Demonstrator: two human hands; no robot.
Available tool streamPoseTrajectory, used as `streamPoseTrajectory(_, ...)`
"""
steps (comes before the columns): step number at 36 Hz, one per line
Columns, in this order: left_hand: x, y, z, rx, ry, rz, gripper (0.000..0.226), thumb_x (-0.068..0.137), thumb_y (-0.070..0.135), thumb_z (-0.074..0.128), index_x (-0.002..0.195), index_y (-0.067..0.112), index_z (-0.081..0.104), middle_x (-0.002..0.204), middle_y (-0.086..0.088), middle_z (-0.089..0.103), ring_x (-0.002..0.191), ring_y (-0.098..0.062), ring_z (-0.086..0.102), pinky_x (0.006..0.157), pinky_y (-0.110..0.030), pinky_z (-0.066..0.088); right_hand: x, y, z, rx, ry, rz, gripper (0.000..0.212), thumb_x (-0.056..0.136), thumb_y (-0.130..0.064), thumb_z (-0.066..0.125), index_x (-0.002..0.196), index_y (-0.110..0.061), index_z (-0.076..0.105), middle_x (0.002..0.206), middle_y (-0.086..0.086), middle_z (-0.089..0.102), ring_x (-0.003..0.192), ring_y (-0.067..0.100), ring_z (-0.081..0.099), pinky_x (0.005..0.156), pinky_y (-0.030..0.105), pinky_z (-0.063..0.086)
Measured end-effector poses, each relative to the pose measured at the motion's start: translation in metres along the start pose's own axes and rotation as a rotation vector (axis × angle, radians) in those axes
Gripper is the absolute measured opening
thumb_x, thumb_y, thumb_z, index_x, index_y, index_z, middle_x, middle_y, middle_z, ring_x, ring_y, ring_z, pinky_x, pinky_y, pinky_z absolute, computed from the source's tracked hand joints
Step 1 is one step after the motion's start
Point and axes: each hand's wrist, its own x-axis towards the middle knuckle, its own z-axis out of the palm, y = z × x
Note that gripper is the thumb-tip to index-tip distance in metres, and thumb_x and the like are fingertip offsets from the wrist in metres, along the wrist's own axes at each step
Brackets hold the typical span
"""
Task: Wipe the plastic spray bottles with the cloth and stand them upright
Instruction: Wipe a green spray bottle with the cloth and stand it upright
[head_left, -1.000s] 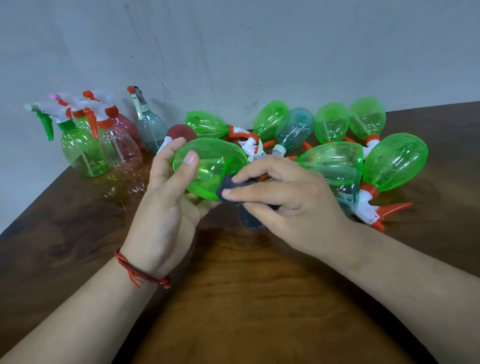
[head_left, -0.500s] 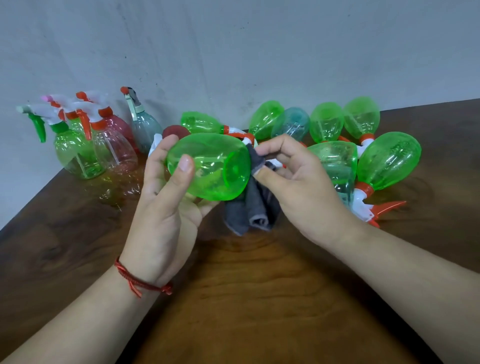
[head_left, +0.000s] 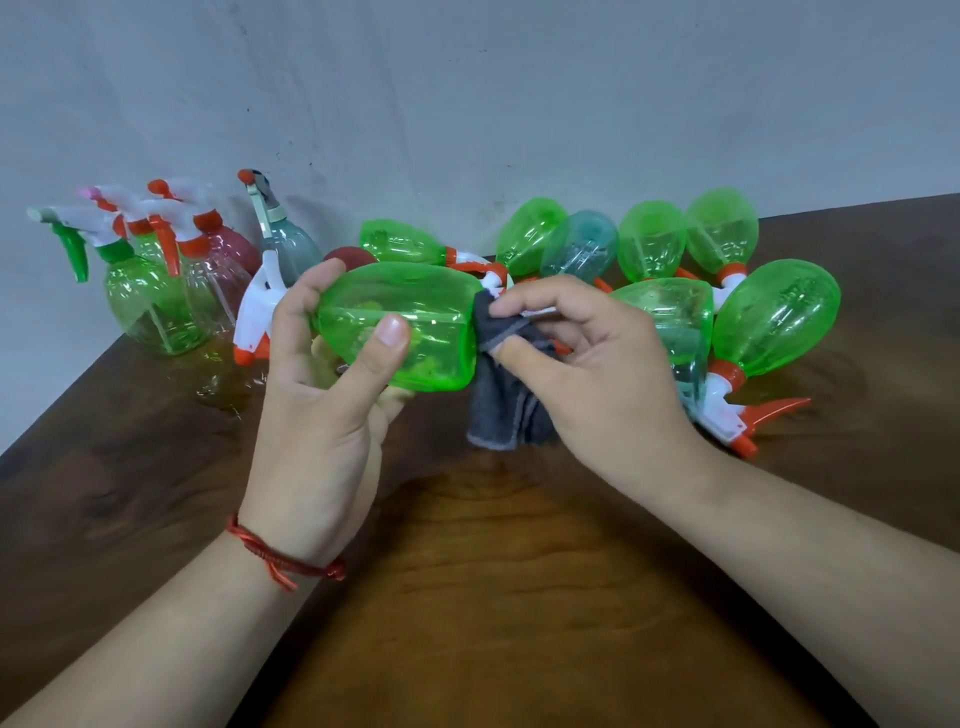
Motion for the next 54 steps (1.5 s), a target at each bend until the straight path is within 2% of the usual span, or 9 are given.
streamPoseTrajectory(5, 0.005, 0.001, -0.005, 0.024, 0.024, -0.04, 0.061, 0.099, 0.016, 0.068, 0.155, 0.024, 0.046, 0.145, -0.016, 0.064, 0.123, -0.027, 0.07, 0.09, -0.038, 0.06, -0.008, 0.003, 0.005, -0.056, -0.154, 0.061, 0.031, 0.087, 0.006, 0.077, 0.099, -0.023, 0.078, 0.103, -0.004, 0.078, 0.096, 0.018, 0.076, 0.088, 0.043, 0.063)
streamPoseTrajectory(16, 0.005, -0.003, -0.009, 0.242, -0.12, 0.009, 0.086, 0.085, 0.005, 0.075, 0.159, 0.032, 0.042, 0.133, -0.005, 0.074, 0.126, -0.023, 0.07, 0.096, -0.032, 0.06, 0.001, 0.003, -0.002, -0.111, -0.029, 0.015, 0.026, 0.093, 0.0, 0.074, 0.11, -0.019, 0.083, 0.108, -0.01, 0.074, 0.109, 0.014, 0.07, 0.096, 0.025, 0.05)
streamPoseTrajectory(26, 0.001, 0.002, -0.001, 0.243, 0.005, 0.074, 0.089, 0.085, 0.012, 0.074, 0.163, 0.023, 0.035, 0.117, 0.029, 0.075, 0.116, -0.002, 0.072, 0.088, -0.02, 0.059, -0.005, -0.005, 0.0, 0.017, -0.073, 0.087, 0.027, 0.093, 0.005, 0.074, 0.11, -0.015, 0.081, 0.109, -0.005, 0.081, 0.103, 0.01, 0.076, 0.096, 0.033, 0.061)
streamPoseTrajectory(31, 0.002, -0.003, -0.012, 0.406, -0.063, 0.088, 0.113, 0.076, 0.023, 0.094, 0.165, 0.038, 0.027, 0.14, 0.009, 0.071, 0.129, -0.017, 0.068, 0.102, -0.039, 0.06, 0.006, -0.008, -0.007, -0.072, 0.027, -0.027, 0.033, 0.092, 0.004, 0.074, 0.113, -0.021, 0.079, 0.11, -0.007, 0.081, 0.106, 0.015, 0.076, 0.099, 0.043, 0.06)
streamPoseTrajectory(39, -0.01, -0.006, -0.006, 0.543, -0.312, 0.078, 0.119, 0.076, 0.006, 0.088, 0.168, 0.037, 0.02, 0.138, 0.006, 0.071, 0.126, -0.01, 0.069, 0.102, -0.022, 0.054, 0.012, -0.009, -0.018, -0.494, 0.037, -0.386, 0.025, 0.092, 0.003, 0.075, 0.111, -0.01, 0.082, 0.114, 0.003, 0.072, 0.109, 0.017, 0.069, 0.092, 0.032, 0.055)
streamPoseTrajectory(43, -0.009, -0.005, -0.01, 0.557, -0.364, 0.073, 0.122, 0.077, 0.008, 0.094, 0.167, 0.044, 0.021, 0.14, 0.001, 0.069, 0.127, -0.021, 0.07, 0.106, -0.031, 0.056, 0.02, -0.012, -0.027, -0.568, 0.103, -0.355, 0.024, 0.094, -0.001, 0.074, 0.113, -0.013, 0.082, 0.113, 0.0, 0.069, 0.107, 0.012, 0.068, 0.092, 0.027, 0.054)
streamPoseTrajectory(47, -0.012, -0.004, -0.003, 0.635, -0.39, 0.057, 0.12, 0.075, 0.013, 0.094, 0.167, 0.044, 0.024, 0.137, 0.006, 0.071, 0.129, -0.009, 0.067, 0.109, -0.016, 0.048, 0.022, -0.015, -0.03, -0.594, 0.198, -0.296, 0.025, 0.093, -0.001, 0.073, 0.112, -0.015, 0.082, 0.111, -0.003, 0.071, 0.104, 0.004, 0.067, 0.092, 0.013, 0.048)
streamPoseTrajectory(51, -0.017, -0.002, 0.002, 0.745, -0.422, 0.107, 0.117, 0.076, 0.028, 0.095, 0.166, 0.05, 0.022, 0.136, 0.019, 0.067, 0.131, -0.008, 0.065, 0.119, -0.034, 0.046, 0.02, -0.016, -0.028, -0.596, 0.208, -0.345, 0.024, 0.094, 0.0, 0.073, 0.113, -0.012, 0.082, 0.112, 0.0, 0.072, 0.105, 0.005, 0.068, 0.093, 0.016, 0.05)
streamPoseTrajectory(54, -0.018, -0.001, 0.002, 0.869, -0.418, 0.184, 0.118, 0.076, 0.031, 0.094, 0.168, 0.042, 0.022, 0.136, 0.029, 0.063, 0.13, 0.002, 0.062, 0.117, -0.018, 0.041, 0.018, -0.018, -0.024, -0.592, 0.125, -0.413, 0.024, 0.094, 0.001, 0.073, 0.114, -0.009, 0.082, 0.114, 0.003, 0.072, 0.108, 0.012, 0.069, 0.093, 0.025, 0.055)
